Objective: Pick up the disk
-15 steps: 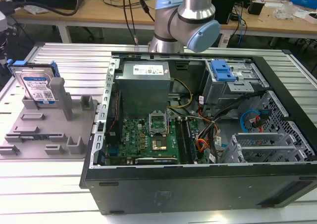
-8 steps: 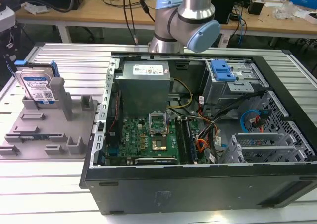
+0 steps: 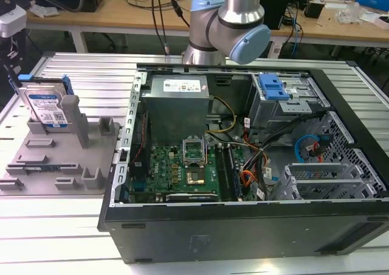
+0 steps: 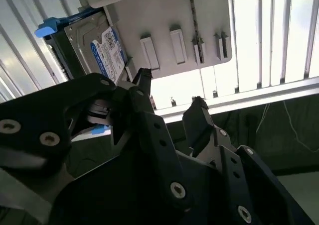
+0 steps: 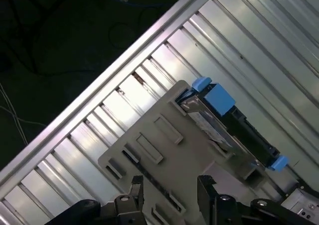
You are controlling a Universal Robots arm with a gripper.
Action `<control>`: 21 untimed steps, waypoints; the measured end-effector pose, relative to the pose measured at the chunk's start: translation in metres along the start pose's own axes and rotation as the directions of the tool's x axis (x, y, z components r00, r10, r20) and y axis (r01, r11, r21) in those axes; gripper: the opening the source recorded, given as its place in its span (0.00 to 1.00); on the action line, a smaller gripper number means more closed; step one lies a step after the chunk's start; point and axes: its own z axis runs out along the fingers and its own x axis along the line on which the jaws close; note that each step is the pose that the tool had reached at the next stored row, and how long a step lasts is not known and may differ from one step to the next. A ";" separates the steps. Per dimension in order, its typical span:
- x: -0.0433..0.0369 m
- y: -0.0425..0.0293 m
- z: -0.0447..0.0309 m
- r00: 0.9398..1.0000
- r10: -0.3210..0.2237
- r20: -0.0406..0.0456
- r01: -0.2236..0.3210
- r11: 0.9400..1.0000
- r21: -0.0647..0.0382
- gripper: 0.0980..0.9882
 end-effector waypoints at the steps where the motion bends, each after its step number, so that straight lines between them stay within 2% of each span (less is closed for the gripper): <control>1: -0.0001 -0.0001 0.0001 1.000 -0.016 -0.001 0.016 1.000 0.000 0.52; 3: -0.0003 -0.0003 0.0002 0.999 -0.051 -0.002 0.051 0.999 0.000 0.52; 6: -0.0003 -0.0004 0.0007 0.995 -0.100 0.000 0.100 0.995 0.007 0.52; 8: -0.0003 -0.0004 0.0009 0.987 -0.161 0.000 0.161 0.987 0.009 0.52; 10: -0.0002 -0.0004 0.0009 0.981 -0.196 -0.002 0.196 0.981 0.009 0.52; 13: -0.0003 -0.0004 0.0013 0.955 -0.296 -0.005 0.296 0.955 0.009 0.52; 14: -0.0003 -0.0004 0.0013 0.945 -0.327 -0.007 0.328 0.945 0.008 0.52; 16: -0.0003 -0.0004 0.0016 0.918 -0.396 -0.011 0.397 0.918 0.008 0.52; 18: -0.0003 -0.0004 0.0023 0.874 -0.486 -0.017 0.486 0.874 0.007 0.52; 21: -0.0003 -0.0005 0.0028 0.844 -0.536 -0.020 0.536 0.844 0.006 0.52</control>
